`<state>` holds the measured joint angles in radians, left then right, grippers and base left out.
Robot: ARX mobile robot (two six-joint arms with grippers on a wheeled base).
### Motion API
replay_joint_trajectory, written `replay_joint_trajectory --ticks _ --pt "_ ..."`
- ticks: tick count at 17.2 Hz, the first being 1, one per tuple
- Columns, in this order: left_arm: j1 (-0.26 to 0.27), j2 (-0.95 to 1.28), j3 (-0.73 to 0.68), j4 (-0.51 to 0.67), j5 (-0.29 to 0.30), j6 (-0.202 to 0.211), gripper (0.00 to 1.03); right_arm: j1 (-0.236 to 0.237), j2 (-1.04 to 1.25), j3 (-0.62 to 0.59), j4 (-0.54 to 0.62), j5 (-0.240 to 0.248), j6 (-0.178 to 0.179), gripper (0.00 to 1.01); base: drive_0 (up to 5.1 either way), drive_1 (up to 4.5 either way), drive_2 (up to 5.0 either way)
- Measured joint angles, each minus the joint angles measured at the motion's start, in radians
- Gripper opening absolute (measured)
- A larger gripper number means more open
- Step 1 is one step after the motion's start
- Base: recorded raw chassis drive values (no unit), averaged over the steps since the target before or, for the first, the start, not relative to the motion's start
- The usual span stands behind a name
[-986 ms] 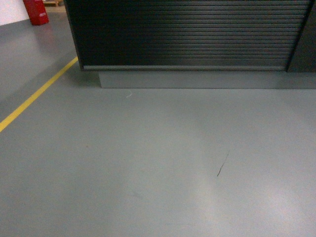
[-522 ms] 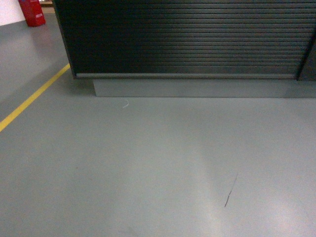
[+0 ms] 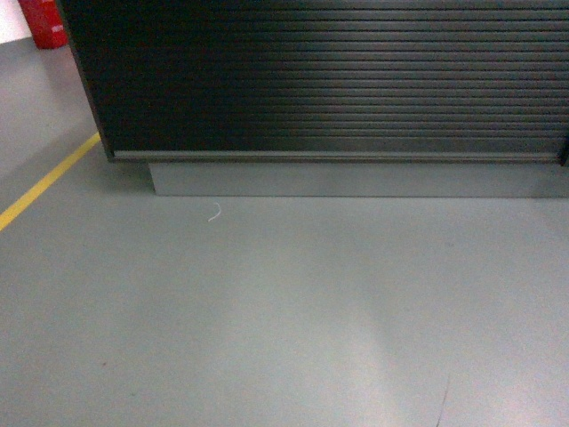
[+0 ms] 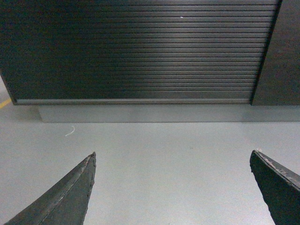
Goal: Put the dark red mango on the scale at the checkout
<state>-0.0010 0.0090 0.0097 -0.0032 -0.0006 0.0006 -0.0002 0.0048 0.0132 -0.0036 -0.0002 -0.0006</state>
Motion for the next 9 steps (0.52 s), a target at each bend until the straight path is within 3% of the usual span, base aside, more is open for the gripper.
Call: replay_joint_trajectory --ticks 9 --pt "0.000 0.000 0.000 0.000 0.000 0.000 0.98 0.000 0.000 0.000 0.000 0.000 0.000 0.98 0.1 4.44 -4.2"
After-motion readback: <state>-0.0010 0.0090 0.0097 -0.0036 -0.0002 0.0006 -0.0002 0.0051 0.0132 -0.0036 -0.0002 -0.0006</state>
